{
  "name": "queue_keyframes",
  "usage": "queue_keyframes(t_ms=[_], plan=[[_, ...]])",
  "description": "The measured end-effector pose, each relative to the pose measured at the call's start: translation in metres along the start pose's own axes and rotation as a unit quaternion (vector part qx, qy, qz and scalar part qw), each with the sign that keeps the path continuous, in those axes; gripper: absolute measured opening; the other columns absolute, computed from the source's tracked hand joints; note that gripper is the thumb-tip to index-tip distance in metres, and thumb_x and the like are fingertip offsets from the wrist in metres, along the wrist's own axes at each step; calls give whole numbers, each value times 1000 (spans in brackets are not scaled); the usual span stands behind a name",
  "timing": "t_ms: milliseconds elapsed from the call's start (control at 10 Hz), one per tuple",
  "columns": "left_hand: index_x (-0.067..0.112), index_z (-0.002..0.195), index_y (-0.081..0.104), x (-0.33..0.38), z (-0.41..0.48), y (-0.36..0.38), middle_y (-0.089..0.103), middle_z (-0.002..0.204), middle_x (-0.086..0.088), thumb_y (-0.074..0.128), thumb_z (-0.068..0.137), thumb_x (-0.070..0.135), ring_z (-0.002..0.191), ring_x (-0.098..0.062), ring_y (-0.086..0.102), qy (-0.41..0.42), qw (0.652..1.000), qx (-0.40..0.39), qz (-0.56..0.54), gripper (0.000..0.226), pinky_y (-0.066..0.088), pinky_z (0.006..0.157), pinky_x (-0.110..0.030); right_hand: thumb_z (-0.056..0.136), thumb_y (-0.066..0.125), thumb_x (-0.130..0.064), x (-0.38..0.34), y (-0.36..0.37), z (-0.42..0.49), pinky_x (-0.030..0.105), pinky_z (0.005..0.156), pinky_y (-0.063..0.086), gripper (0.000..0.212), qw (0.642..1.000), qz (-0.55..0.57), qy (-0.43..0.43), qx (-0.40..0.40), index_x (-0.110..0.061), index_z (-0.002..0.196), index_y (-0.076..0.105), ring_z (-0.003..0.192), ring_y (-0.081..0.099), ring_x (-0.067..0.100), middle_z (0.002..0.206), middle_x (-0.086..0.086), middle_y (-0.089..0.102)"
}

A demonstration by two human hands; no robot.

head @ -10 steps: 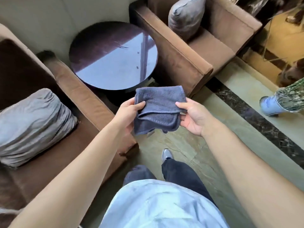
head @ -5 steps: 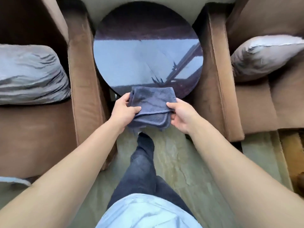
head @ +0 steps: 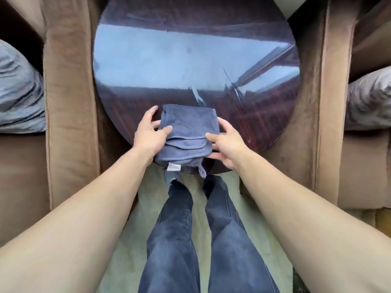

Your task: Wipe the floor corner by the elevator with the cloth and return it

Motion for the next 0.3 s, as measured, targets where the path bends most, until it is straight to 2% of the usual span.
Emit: queue_keyframes(t_ms=[100,200,300], plan=[[41,143,40,8,-13,-10,63,117,8,76,75,28,116,-18,60,2,998,27,65,79,47,103,-43,94,58,5,4,-6,2,46,67,63,64,1000,-18,4,-1,-29,146,43,93,73,26,109,6,70],[32,148,39,18,-32,-18,51,144,-7,74,79,25,129,-26,51,-11,989,39,141,78,41,108,-36,93,58,6,-13,-8,-14,47,69,64,71,998,-59,3,-30,-30,151,37,100,71,28,114,5,63],[25,150,36,42,-61,-38,45,149,-13,68,83,25,133,-33,47,-31,973,93,209,74,37,105,-34,94,53,4,-42,-19,-40,49,70,64,69,991,-133,-17,-14,-32,151,37,103,66,29,105,0,51]])
Point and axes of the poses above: each hand's wrist, its own z-axis towards the middle knuckle, its own y-axis out of the palm, x = y × z, the point moved 9 cm from there along z, towards the middle knuckle
